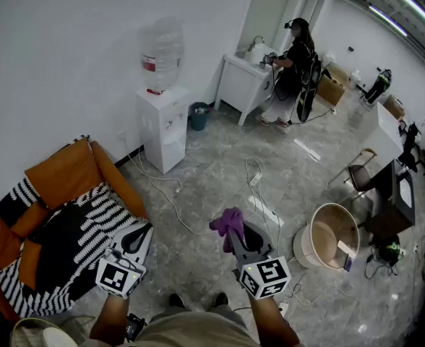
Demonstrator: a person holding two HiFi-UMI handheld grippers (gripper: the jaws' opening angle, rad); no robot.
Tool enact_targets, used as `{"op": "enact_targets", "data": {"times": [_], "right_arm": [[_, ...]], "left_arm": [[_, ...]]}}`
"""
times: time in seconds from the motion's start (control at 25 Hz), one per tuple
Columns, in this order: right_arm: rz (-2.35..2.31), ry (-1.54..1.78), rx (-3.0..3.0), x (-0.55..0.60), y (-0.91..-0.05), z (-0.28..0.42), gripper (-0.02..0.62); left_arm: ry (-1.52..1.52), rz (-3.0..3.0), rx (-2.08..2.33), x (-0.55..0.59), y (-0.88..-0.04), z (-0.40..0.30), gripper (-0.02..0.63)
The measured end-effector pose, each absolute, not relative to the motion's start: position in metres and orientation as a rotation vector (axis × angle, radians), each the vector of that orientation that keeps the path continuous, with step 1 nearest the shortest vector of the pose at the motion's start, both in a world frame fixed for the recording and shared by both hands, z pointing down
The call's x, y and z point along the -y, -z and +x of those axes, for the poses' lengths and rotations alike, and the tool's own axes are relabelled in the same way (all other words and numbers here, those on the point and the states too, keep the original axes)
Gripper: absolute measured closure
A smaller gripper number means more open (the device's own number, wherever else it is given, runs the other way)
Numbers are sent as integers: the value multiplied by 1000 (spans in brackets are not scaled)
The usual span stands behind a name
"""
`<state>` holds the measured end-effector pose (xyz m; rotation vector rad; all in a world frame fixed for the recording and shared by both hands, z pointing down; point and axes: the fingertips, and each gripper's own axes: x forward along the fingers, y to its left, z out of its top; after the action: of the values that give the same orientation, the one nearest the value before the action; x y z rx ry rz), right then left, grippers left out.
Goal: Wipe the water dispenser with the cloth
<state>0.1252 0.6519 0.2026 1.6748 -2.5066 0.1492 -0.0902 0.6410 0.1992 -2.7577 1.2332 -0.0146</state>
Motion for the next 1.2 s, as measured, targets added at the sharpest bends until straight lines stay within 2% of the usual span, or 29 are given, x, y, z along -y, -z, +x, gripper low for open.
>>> {"op": "enact_targets", "data": {"times": [0.84,1.2], "right_arm": [[1682,-174,2498,-642,-208,116,500],[1670,-240,2536,-590,-219,148,495]], "left_arm": [[22,-2798,-1209,-629,-215,-98,591],[70,-2808,-1224,-587,-223,-70,591]]}}
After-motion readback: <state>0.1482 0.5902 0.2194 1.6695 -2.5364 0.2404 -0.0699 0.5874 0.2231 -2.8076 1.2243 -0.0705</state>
